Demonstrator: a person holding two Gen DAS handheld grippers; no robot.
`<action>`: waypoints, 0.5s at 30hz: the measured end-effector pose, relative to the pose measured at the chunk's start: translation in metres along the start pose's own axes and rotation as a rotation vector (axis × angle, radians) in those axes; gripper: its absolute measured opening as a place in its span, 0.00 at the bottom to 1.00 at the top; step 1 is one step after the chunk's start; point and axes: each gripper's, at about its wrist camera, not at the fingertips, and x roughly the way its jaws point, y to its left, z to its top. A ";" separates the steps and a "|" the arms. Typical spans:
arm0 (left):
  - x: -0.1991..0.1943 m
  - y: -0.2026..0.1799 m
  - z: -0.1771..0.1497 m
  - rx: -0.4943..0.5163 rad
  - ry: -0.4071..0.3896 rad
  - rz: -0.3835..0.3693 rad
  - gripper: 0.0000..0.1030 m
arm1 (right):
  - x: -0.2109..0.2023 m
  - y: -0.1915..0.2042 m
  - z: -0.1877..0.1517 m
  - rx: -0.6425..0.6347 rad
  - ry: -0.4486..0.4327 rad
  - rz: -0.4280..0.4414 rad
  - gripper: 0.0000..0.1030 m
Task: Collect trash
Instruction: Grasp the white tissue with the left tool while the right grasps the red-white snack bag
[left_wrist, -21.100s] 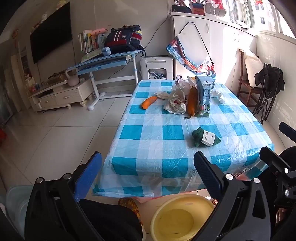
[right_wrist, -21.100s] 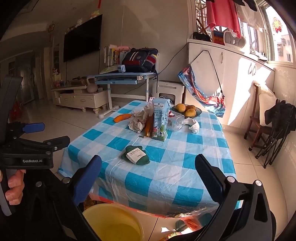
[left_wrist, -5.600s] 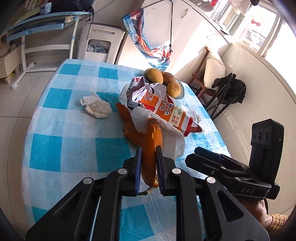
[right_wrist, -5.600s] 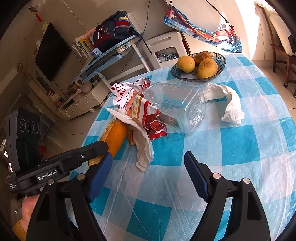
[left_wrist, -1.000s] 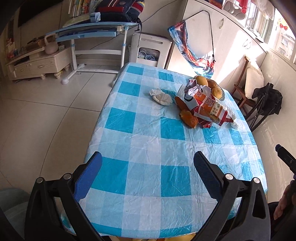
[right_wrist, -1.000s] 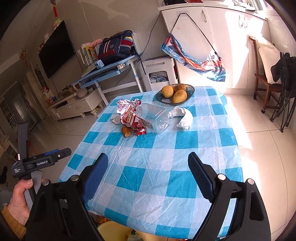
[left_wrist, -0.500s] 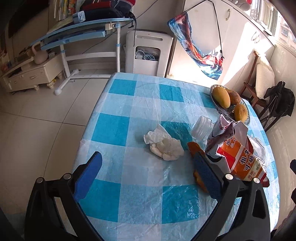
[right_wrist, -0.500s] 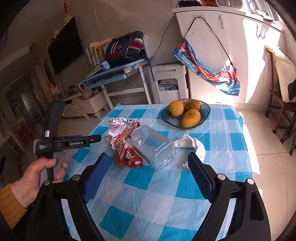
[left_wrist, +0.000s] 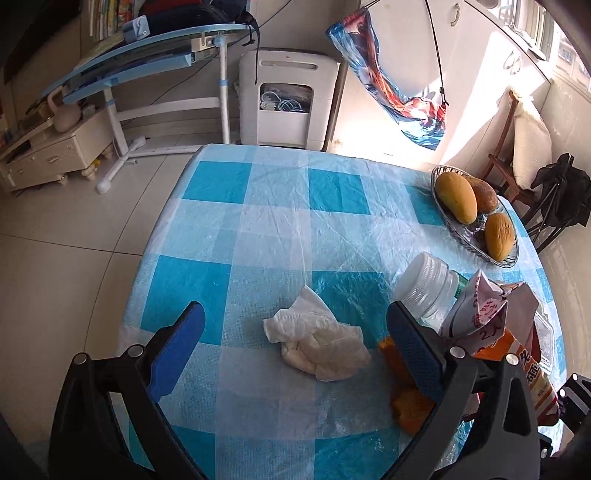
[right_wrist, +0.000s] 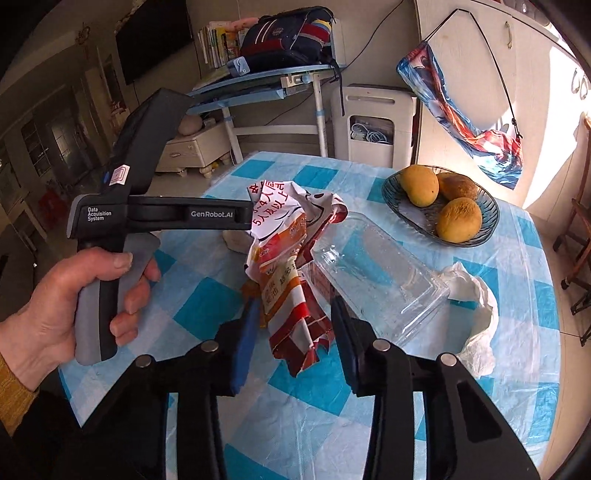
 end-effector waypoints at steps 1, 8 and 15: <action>0.001 -0.002 -0.003 0.010 0.006 -0.001 0.83 | 0.001 -0.001 0.000 0.010 -0.004 0.010 0.16; -0.004 0.012 -0.014 -0.032 0.031 -0.104 0.22 | -0.035 -0.005 0.003 0.043 -0.112 0.066 0.07; -0.037 0.050 -0.032 -0.145 0.008 -0.174 0.19 | -0.103 -0.016 -0.004 0.105 -0.266 0.092 0.07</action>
